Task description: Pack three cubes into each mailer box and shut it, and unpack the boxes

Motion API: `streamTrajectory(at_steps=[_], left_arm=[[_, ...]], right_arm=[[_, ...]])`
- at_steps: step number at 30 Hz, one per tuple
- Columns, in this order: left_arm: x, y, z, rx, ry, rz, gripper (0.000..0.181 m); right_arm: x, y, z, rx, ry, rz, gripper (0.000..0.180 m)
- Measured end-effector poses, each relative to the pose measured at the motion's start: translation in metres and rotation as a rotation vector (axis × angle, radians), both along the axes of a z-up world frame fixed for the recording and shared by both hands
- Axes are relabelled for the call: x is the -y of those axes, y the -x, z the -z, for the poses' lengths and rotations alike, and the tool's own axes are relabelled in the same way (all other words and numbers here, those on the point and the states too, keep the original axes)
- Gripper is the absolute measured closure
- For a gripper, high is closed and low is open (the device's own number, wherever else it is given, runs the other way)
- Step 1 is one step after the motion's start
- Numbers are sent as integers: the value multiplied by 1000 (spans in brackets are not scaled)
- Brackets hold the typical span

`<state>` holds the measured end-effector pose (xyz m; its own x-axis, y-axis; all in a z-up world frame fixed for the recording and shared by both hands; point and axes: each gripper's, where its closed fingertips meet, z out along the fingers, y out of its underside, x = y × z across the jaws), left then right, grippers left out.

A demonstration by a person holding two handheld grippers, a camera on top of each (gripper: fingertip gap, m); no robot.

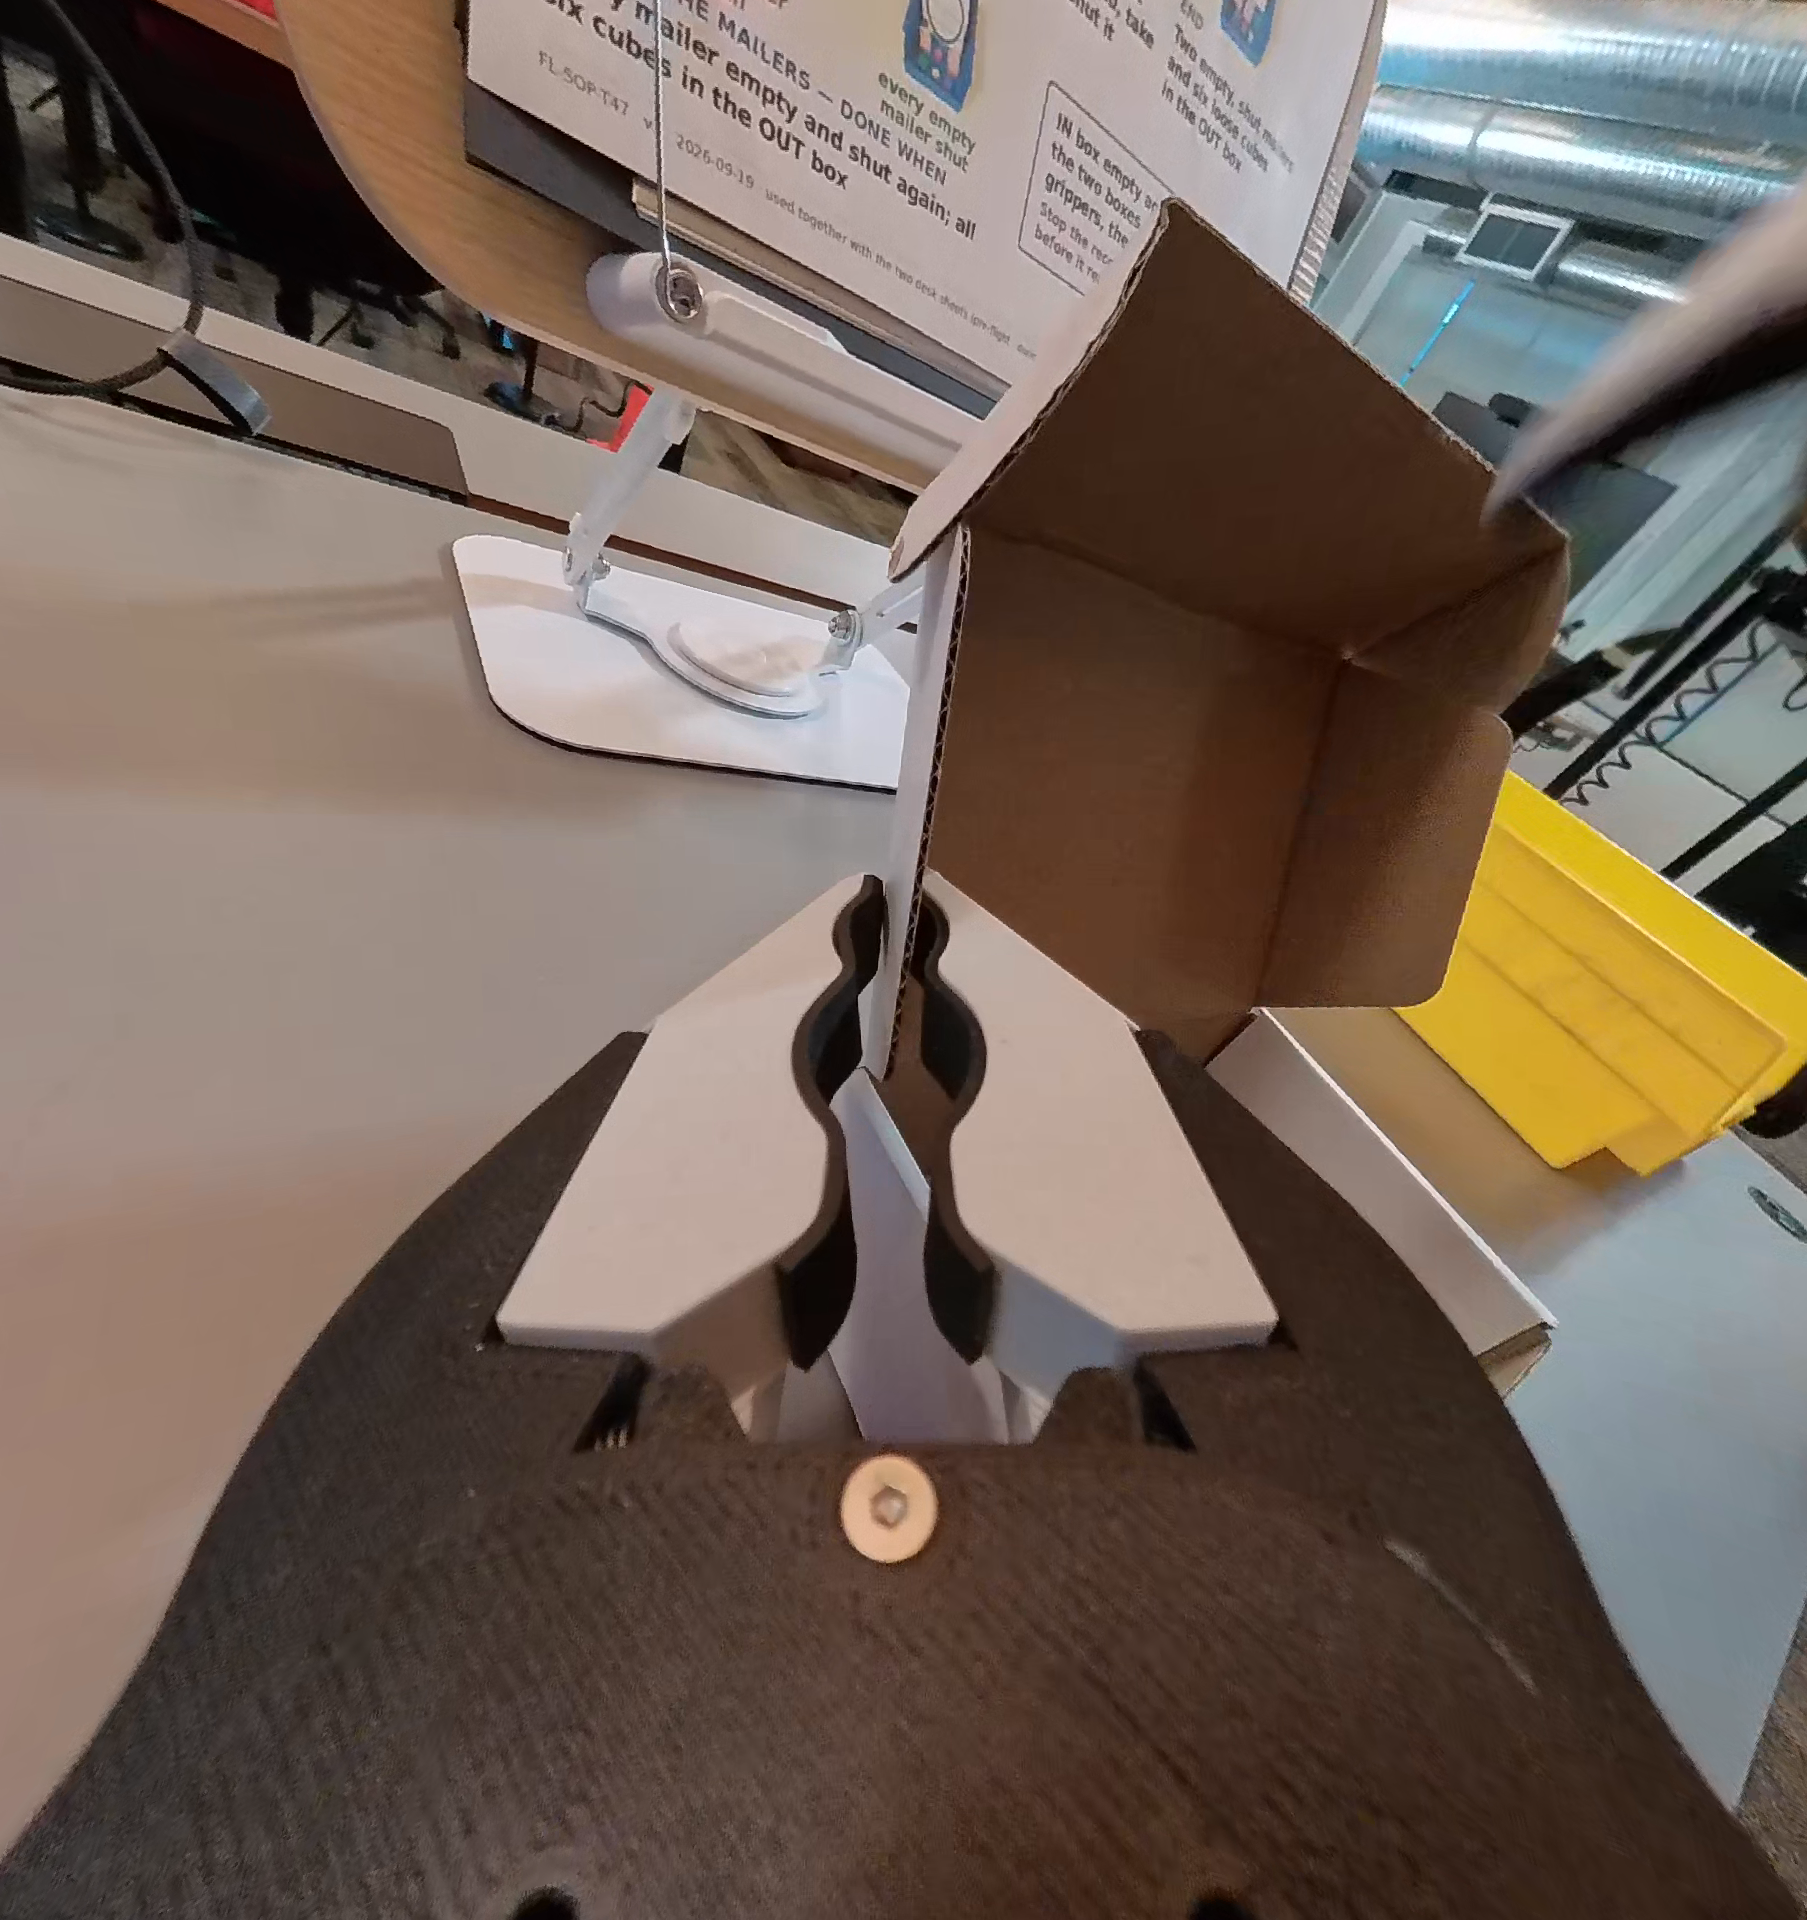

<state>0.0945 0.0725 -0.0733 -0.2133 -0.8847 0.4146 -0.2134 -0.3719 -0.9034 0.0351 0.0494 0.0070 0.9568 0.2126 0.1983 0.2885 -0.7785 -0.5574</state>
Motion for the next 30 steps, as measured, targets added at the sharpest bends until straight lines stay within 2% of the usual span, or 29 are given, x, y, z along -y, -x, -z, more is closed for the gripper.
streamTrajectory(at_steps=[4,7,12,15,18,23,28,30], left_arm=[[1,0,-1,3,-9,-3,180],[1,0,-1,7,-11,-4,180],[1,0,-1,8,-9,-3,180],[2,-1,-1,8,-1,2,180],[5,-3,-1,11,12,5,179],[4,-3,-1,8,36,12,179],[1,-8,-1,8,41,4,179],[1,-9,-1,7,47,3,179]], right_arm=[[-64,-14,-85,146,-265,-21,137],[-130,0,-98,135,-307,-110,139],[-236,47,-44,-67,-78,-251,142],[-290,56,-3,-34,61,-298,148],[-331,54,43,-3,204,-306,147],[-354,43,116,3,454,-278,138],[-349,35,151,19,585,-266,138],[-346,36,155,6,595,-279,154]])
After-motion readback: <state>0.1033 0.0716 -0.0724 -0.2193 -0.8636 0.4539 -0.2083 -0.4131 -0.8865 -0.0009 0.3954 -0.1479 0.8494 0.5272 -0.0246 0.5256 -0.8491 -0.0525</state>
